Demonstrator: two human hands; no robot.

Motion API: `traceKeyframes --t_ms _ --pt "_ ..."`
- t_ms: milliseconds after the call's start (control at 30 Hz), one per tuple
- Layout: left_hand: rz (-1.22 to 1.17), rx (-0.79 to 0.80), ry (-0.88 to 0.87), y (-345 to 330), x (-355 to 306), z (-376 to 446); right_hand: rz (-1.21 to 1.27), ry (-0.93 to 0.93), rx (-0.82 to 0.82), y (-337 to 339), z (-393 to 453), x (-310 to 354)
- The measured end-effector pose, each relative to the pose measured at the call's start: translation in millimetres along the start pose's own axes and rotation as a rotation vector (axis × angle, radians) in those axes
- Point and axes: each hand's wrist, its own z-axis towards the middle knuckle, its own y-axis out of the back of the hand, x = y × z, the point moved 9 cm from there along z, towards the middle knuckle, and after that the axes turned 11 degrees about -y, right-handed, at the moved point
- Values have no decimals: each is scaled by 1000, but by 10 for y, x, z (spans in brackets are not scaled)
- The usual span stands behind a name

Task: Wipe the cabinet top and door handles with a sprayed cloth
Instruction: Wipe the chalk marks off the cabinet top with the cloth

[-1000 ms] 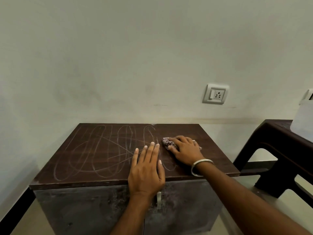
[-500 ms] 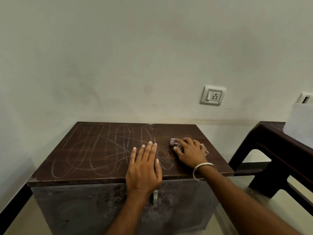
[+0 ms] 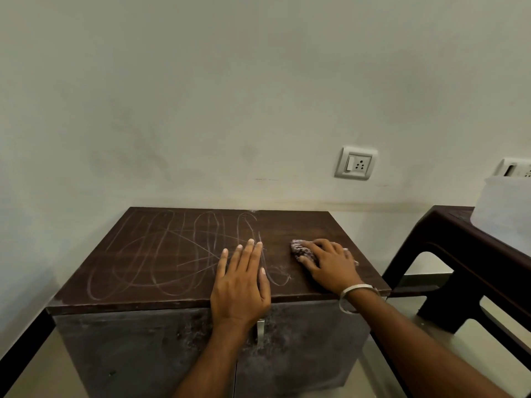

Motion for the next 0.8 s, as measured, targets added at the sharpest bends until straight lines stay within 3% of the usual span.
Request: traceKeyframes --t_ms 133,267,533,800 --pt "-1 -1 -4 -16 1 0 -18 -114 -8 65 6 -342" --pt "-3 -1 -10 -28 0 -5 23 -138 -11 50 -52 -194" --pt "4 3 -14 -2 -2 -1 69 123 -77 -58 -486 688" --pt "-22 45 7 8 98 -34 32 27 -50 25 -445 155"
